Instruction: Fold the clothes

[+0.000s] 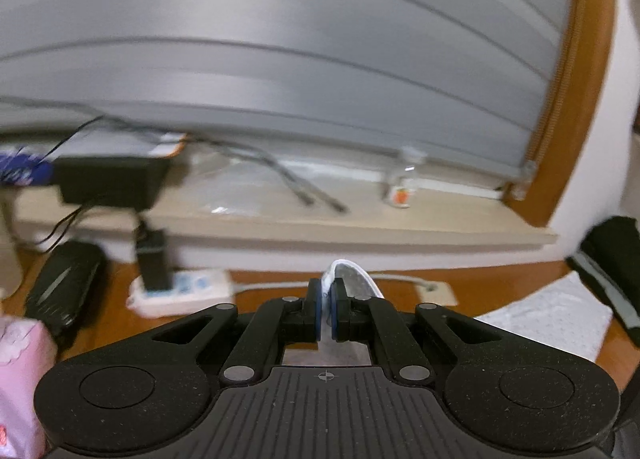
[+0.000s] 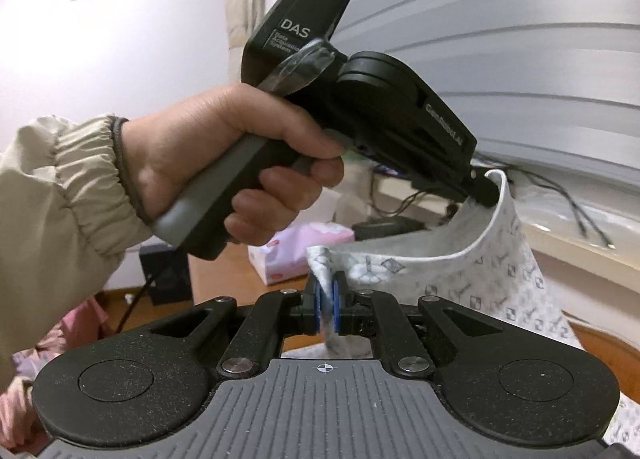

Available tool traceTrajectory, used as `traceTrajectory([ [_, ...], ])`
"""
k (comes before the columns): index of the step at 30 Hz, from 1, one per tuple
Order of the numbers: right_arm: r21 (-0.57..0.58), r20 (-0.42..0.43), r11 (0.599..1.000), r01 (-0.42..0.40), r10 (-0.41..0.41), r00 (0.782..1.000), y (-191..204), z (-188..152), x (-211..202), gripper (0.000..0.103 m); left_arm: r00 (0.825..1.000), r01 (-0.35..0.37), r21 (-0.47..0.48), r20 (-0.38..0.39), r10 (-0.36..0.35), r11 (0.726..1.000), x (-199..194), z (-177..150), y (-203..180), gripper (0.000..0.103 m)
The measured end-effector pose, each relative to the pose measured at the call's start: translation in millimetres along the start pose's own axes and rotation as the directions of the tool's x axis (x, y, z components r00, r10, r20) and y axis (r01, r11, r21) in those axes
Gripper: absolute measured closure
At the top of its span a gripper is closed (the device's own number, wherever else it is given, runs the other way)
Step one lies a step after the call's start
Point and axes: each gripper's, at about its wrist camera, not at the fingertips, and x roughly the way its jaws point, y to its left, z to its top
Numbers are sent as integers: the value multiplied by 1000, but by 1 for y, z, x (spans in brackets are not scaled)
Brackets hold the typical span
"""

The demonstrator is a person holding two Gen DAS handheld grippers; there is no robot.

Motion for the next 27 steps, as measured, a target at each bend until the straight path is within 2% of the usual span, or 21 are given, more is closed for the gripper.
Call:
traceTrajectory([
  [3, 0, -48, 1000, -6, 6, 999, 2, -8, 25, 95, 1000, -23, -49, -15, 22, 999, 4, -14, 26, 98],
  [4, 4, -76, 1000, -13, 13, 997, 2, -13, 34, 92, 999, -37, -68, -24, 35, 997, 8, -20, 34, 97],
  [6, 13, -132, 1000, -27, 28, 991, 1, -21, 52, 80, 995, -95, -96, -47, 91, 991, 17, -35, 49, 95],
  [7, 22, -161, 999, -45, 48, 986, 2, -24, 59, 65, 990, -131, -109, -62, 125, 985, 21, -44, 57, 85],
  [8, 32, -171, 998, -54, 59, 983, 1, -26, 59, 62, 985, -164, -118, -76, 156, 979, 23, -52, 64, 78],
  [10, 36, -175, 998, -52, 58, 983, -6, -31, 50, 60, 974, -218, -138, -97, 206, 966, 27, -67, 77, 77],
  [12, 17, -177, 999, -32, 35, 984, -12, -33, 41, 60, 970, -233, -157, -104, 219, 960, 26, -75, 85, 77],
  [13, 12, -179, 1000, -17, 19, 984, -16, -33, 38, 60, 970, -236, -156, -100, 223, 959, 24, -77, 84, 74],
  [14, 7, -182, 1000, -2, 3, 983, -19, -32, 35, 61, 970, -237, -150, -92, 225, 960, 21, -78, 82, 65],
  [15, 2, -185, 1000, 14, -13, 983, -22, -32, 32, 61, 970, -237, -145, -84, 227, 961, 19, -79, 80, 61],
  [16, -4, -190, 1000, 31, -31, 981, -27, -31, 27, 61, 971, -234, -137, -75, 225, 963, 17, -79, 76, 55],
  [18, -20, -202, 998, 57, -60, 977, -36, -34, 9, 61, 974, -223, -116, -60, 217, 968, 16, -80, 65, 55],
  [20, -26, -216, 996, 80, -83, 973, -48, -41, -16, 61, 977, -211, -90, -50, 207, 973, 21, -78, 50, 48],
  [23, -32, -234, 991, 126, -130, 964, -68, -53, -54, 61, 982, -188, -49, -44, 186, 981, 30, -75, 26, 46],
  [27, -36, -267, 970, 239, -240, 933, -99, -77, -118, 61, 988, -144, 15, -57, 145, 989, 52, -73, -9, 42],
])
